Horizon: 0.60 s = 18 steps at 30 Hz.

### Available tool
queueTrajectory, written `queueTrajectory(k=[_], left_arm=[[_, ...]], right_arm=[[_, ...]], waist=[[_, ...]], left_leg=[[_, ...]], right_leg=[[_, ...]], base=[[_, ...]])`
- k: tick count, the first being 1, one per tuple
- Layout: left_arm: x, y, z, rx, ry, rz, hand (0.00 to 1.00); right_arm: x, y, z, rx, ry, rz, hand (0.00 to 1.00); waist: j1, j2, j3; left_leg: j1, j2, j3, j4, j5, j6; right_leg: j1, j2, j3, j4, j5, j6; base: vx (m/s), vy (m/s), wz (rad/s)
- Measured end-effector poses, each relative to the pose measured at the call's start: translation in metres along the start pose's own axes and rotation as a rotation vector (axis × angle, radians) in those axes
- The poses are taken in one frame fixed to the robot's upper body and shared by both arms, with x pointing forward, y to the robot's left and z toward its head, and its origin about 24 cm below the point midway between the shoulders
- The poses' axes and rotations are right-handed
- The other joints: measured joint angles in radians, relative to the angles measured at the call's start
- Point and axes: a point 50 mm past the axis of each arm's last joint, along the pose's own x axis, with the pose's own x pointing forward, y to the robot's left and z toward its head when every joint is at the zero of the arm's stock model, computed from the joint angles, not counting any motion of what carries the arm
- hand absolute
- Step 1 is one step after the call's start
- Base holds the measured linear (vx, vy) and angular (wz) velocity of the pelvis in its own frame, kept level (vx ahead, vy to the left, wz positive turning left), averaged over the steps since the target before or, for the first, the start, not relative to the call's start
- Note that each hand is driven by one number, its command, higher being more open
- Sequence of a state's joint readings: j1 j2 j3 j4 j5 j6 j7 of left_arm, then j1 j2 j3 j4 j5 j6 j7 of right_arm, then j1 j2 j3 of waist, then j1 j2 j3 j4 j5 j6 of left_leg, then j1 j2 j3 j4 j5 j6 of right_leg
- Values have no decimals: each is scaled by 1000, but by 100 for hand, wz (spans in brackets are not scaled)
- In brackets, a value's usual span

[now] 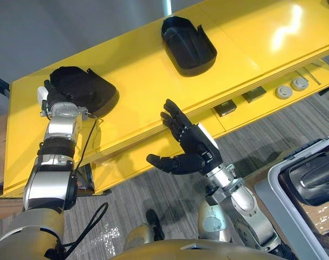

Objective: Walk over and take three plastic housings, then place them on the shelf

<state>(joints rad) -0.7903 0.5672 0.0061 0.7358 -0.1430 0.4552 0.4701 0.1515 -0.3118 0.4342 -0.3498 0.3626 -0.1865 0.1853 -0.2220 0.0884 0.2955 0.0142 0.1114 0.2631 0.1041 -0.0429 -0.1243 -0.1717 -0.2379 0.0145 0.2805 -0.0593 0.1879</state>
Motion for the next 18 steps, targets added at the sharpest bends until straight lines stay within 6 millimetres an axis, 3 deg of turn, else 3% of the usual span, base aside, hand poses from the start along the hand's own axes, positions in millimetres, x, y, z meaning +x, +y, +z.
queueTrajectory(k=[5,9,12,13,18], left_arm=[[-3,0,12,-104,-60,14,100],[-15,6,46,-304,-266,58,100],[-40,22,76,-473,-507,45,100],[-59,32,81,-553,-630,23,100],[-113,50,62,-665,-827,-88,100]], right_arm=[[0,2,3,-6,-39,9,100],[2,3,12,-76,-114,37,100],[10,-1,23,-191,-180,34,100],[17,-5,31,-268,-214,24,100],[33,-29,63,-491,-318,-30,100]], waist=[[2,10,5],[12,15,7],[32,15,7],[40,16,7],[101,18,5]], left_leg=[[1,0,-8,-1,0,0],[14,1,-22,-2,0,1],[13,2,-36,0,2,2],[19,3,-49,1,2,2],[23,6,-102,12,1,2]], right_leg=[[6,0,-12,-2,2,-3],[32,-1,-29,-6,2,-3],[43,-3,-41,-7,2,-3],[64,-4,-58,-17,2,-3],[127,-9,-121,-43,1,-4]], base=[[-4,-9,4],[-13,-12,8],[-19,-12,14],[-9,-16,20],[-15,-12,32]])
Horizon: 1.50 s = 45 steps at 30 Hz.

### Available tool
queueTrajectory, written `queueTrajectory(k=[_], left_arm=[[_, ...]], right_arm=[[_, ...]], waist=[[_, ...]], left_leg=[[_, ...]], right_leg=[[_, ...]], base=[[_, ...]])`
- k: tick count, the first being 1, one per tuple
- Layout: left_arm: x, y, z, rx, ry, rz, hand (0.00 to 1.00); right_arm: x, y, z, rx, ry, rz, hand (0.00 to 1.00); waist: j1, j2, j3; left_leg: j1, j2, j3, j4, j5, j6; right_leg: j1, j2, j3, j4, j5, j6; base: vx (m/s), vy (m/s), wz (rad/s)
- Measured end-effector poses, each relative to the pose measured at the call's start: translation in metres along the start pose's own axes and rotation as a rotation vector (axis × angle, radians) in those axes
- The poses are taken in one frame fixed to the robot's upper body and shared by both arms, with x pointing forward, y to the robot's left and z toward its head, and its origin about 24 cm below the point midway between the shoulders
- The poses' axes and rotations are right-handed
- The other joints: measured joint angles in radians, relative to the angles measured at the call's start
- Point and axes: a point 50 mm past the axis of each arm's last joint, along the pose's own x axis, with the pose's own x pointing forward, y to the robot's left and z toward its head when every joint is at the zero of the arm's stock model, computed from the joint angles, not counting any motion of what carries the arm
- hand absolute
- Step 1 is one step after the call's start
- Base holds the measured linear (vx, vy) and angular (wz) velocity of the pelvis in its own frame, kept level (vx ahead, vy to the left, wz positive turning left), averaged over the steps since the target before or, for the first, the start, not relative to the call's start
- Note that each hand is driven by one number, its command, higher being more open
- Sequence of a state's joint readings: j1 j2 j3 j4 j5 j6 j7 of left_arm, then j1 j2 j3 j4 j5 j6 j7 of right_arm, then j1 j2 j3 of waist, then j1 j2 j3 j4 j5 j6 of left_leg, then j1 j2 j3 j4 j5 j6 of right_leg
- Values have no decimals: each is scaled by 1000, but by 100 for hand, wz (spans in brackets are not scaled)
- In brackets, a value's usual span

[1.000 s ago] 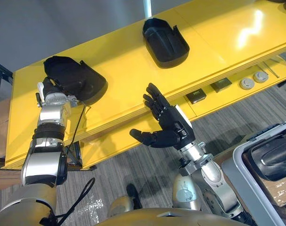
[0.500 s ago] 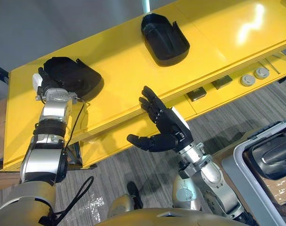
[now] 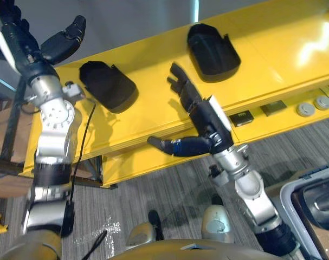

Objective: Walk over and take three plastic housings, then place them on the shelf

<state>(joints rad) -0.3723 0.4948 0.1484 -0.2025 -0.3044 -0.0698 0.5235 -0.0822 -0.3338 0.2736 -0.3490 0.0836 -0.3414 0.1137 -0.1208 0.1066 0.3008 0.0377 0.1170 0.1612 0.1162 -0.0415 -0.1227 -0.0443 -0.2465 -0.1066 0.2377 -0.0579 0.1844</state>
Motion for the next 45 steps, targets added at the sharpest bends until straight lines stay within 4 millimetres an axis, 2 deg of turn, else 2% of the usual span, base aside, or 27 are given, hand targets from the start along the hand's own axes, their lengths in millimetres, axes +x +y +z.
queueTrajectory(k=[3,5,8,10,14,19,23,28,30,31,38,40,45], left_arm=[[-36,12,0,-34,39,-31,100],[-49,16,-5,-42,80,-43,100],[-74,21,-13,-62,167,-89,100],[-88,25,-18,-75,219,-132,100],[-99,21,-20,-118,240,-209,100],[-104,14,-19,-163,239,-300,100],[-103,12,-9,-205,194,-334,100],[-104,9,-10,-230,201,-356,100],[-105,6,-10,-238,204,-378,100],[-106,6,-10,-239,203,-383,100],[-99,-3,-6,-267,166,-413,100],[-97,-10,-4,-288,152,-437,100],[-97,-12,-4,-295,150,-445,100]], right_arm=[[14,-19,4,-208,-20,24,100],[19,-25,1,-276,-1,42,100],[30,-31,-16,-380,77,62,100],[36,-37,-32,-467,163,73,100],[52,-47,-47,-598,254,136,100],[76,-55,-60,-754,312,214,100],[82,-63,-66,-846,351,263,100],[103,-78,-62,-956,389,308,100],[109,-78,-60,-968,394,328,100],[111,-78,-59,-973,395,335,0],[120,-84,-60,-987,461,374,0],[127,-90,-56,-1015,455,335,0],[140,-105,-47,-1042,471,257,0]], waist=[[55,-4,-3],[79,-8,-4],[123,-27,-10],[156,-53,-10],[198,-89,-1],[227,-100,7],[254,-111,25],[257,-122,53],[260,-124,54],[259,-124,54],[257,-116,82],[256,-110,111],[268,-108,128]], left_leg=[[-14,1,-53,6,6,-4],[-22,2,-77,5,13,-6],[-35,4,-119,4,22,-9],[-41,5,-140,6,24,-10],[-73,4,-166,23,26,-10],[-110,6,-194,38,31,-12],[-131,16,-215,40,39,-22],[-134,17,-223,40,43,-21],[-134,17,-223,38,43,-21],[-134,17,-223,38,43,-21],[-130,18,-223,12,58,-21],[-122,21,-220,-2,72,-22],[-122,28,-217,-31,105,-25]], right_leg=[[37,-1,-56,-16,0,0],[52,-1,-83,-27,3,-4],[81,4,-125,-54,12,-12],[101,7,-150,-70,19,-18],[102,13,-164,-87,35,-26],[101,20,-180,-94,39,-29],[98,34,-201,-99,40,-32],[101,35,-210,-99,42,-34],[101,35,-211,-99,42,-34],[101,35,-211,-100,42,-34],[99,36,-216,-99,36,-42],[97,38,-214,-98,36,-42],[82,44,-214,-97,46,-39]], base=[[-21,-24,46],[-24,-35,44],[-14,-33,41],[-21,-19,27],[-36,3,19],[-73,-8,18],[-33,-23,13],[-3,-8,4],[0,0,0],[0,0,0],[-40,-5,2],[-66,-10,3],[-19,-6,1]])
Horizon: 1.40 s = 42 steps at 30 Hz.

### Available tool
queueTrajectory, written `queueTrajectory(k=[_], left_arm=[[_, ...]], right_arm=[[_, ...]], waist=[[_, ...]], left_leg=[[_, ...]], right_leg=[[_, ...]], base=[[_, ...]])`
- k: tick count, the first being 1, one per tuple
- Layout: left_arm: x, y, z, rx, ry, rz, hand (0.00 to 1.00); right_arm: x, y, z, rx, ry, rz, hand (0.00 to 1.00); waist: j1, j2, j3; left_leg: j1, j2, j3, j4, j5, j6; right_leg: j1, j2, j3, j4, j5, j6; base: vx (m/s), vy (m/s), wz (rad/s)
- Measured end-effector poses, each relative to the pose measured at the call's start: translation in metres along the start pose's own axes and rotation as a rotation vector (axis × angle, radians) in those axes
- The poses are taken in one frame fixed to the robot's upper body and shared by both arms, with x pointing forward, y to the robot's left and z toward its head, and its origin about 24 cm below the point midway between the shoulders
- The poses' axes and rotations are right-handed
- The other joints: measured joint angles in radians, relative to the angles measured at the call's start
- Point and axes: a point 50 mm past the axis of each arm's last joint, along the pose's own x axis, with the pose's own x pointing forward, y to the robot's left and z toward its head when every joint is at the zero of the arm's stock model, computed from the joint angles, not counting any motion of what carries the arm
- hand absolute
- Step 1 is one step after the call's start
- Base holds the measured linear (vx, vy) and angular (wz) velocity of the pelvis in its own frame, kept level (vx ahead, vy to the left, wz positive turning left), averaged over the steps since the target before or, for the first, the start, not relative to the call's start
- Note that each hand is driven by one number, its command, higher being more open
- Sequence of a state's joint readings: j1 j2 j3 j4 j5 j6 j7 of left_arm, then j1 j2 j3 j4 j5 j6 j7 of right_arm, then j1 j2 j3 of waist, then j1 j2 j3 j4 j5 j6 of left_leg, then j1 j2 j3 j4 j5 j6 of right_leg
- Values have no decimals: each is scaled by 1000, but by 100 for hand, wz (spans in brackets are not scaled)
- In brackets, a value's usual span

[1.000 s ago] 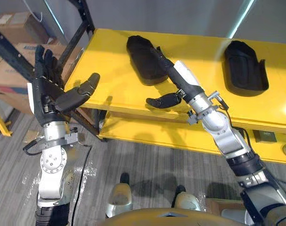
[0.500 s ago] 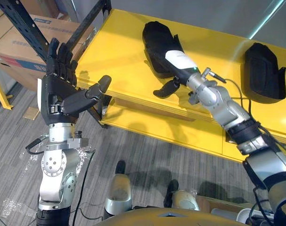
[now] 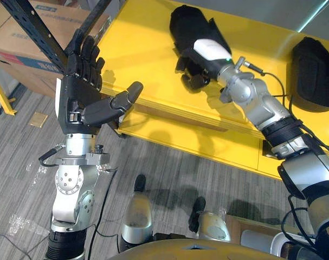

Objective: Walk over and take three plastic housings, then place them on the shelf

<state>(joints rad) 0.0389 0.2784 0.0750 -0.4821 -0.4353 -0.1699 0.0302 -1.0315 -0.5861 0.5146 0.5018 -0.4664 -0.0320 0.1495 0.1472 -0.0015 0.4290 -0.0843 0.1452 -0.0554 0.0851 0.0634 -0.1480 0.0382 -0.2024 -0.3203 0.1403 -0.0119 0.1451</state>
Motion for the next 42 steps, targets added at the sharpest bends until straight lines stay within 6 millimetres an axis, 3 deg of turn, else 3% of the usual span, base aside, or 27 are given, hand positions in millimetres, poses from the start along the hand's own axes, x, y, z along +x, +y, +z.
queueTrajectory(k=[3,16,24,37,42], left_arm=[[0,0,0,-2,-1,2,100],[0,0,0,-28,1,3,100],[-3,-3,-4,-64,3,38,100],[-5,-8,-9,-109,19,76,100],[-7,-10,-13,-131,41,105,100]], right_arm=[[0,3,-5,3,22,24,0],[-2,7,-6,57,32,-8,0],[-1,13,-6,242,163,-84,0],[-3,8,-19,353,360,-215,0],[-3,8,-19,359,378,-231,0]], waist=[[16,-1,1],[15,-7,19],[12,-3,23],[8,0,25],[-11,5,28]], left_leg=[[3,0,1,-6,5,-1],[39,0,17,-62,25,-1],[42,1,30,-74,37,0],[42,1,48,-73,40,3],[44,0,51,-73,40,3]], right_leg=[[-1,-1,-1,0,1,-2],[-1,-4,9,7,-2,-5],[-20,-6,24,18,-2,-4],[-37,-8,42,26,0,-2],[-39,-10,48,31,-1,-3]], base=[[43,-15,0],[-15,-2,-2],[-25,-1,-4],[-15,-1,-3],[-8,0,-2]])
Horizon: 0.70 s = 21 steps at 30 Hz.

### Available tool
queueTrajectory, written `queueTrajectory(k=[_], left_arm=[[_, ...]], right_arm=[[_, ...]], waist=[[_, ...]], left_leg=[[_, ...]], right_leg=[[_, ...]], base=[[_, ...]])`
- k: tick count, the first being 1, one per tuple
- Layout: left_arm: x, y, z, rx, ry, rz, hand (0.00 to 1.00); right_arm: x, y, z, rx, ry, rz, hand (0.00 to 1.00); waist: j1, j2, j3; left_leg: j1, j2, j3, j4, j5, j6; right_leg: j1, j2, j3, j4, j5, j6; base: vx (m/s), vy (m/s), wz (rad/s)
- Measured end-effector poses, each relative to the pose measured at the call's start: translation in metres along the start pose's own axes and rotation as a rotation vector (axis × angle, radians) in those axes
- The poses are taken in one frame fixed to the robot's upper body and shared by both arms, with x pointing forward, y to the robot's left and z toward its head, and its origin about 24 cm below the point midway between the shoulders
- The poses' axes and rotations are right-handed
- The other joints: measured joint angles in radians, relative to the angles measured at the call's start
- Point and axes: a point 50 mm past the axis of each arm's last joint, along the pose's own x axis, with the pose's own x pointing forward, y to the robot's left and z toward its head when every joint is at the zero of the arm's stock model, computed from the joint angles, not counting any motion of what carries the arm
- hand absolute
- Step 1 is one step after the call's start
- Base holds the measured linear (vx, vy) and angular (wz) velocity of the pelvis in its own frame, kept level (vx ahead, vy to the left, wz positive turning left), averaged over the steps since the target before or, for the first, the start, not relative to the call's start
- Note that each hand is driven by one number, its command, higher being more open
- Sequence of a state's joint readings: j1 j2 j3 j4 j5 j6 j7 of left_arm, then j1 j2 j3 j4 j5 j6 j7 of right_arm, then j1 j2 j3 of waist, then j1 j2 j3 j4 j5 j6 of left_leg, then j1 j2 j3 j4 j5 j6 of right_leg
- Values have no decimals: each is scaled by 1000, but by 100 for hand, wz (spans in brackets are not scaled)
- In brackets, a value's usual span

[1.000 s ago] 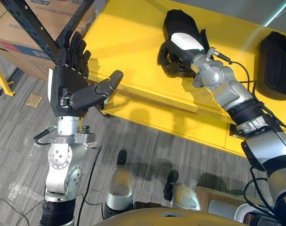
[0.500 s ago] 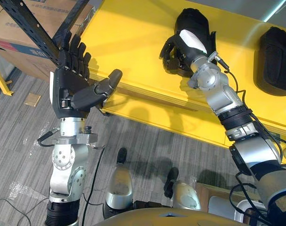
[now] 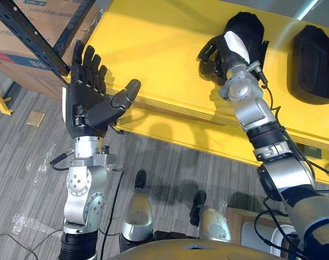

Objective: Walk over and take three plastic housings, then place them on the shelf

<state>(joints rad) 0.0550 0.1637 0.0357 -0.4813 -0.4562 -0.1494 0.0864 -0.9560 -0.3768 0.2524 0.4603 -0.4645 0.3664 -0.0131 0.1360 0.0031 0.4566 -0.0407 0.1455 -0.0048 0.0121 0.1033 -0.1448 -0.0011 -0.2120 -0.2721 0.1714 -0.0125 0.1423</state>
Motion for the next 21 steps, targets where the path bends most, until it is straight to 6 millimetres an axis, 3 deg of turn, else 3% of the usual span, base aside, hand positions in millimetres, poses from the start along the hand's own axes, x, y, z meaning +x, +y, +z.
queueTrajectory(k=[7,8,21], left_arm=[[-4,0,-4,-12,20,21,100],[-5,0,-4,-11,24,23,100],[-8,-2,-6,-13,40,-20,100]], right_arm=[[6,-5,0,-7,12,-20,0],[6,-6,1,-8,9,-23,100],[4,-14,-3,-178,-133,10,100]], waist=[[-16,26,11],[-18,27,12],[-34,37,9]], left_leg=[[12,-1,11,-3,1,2],[11,-2,11,-4,1,2],[14,-16,13,-19,11,9]], right_leg=[[-1,-3,4,4,-2,-2],[-1,-4,4,4,-2,-2],[-14,-20,4,19,0,2]], base=[[-25,-2,-5],[0,0,0],[0,0,0]])
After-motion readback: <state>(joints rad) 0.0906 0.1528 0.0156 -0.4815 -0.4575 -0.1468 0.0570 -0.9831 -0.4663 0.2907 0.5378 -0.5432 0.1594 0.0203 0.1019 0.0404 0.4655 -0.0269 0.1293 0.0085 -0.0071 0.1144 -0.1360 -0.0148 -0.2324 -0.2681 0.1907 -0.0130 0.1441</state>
